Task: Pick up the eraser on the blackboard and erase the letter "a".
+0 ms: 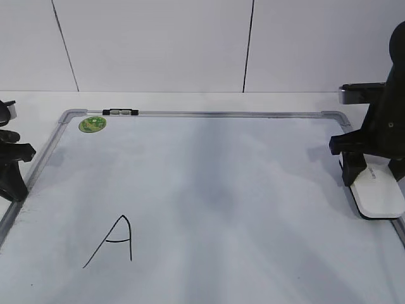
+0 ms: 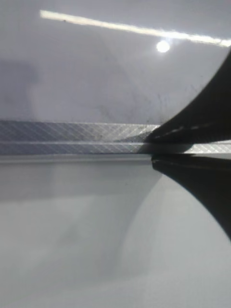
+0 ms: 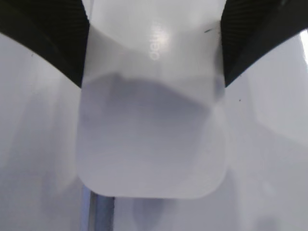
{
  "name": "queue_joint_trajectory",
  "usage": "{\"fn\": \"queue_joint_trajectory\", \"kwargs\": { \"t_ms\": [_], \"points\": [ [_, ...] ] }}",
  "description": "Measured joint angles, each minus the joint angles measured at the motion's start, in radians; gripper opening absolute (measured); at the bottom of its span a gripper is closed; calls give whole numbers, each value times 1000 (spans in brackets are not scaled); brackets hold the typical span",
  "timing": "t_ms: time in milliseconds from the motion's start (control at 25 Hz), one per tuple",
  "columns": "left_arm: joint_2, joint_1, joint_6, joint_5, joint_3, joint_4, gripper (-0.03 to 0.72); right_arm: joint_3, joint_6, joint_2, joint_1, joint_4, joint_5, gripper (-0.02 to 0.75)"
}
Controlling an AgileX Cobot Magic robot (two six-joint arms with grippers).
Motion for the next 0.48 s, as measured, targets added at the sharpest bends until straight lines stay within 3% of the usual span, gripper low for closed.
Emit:
{"fn": "queue_joint_trajectory", "kwargs": {
  "t_ms": [480],
  "points": [
    [0, 0, 0, 0, 0, 0, 46, 0, 0, 2, 0, -6, -42, 571]
  ]
}}
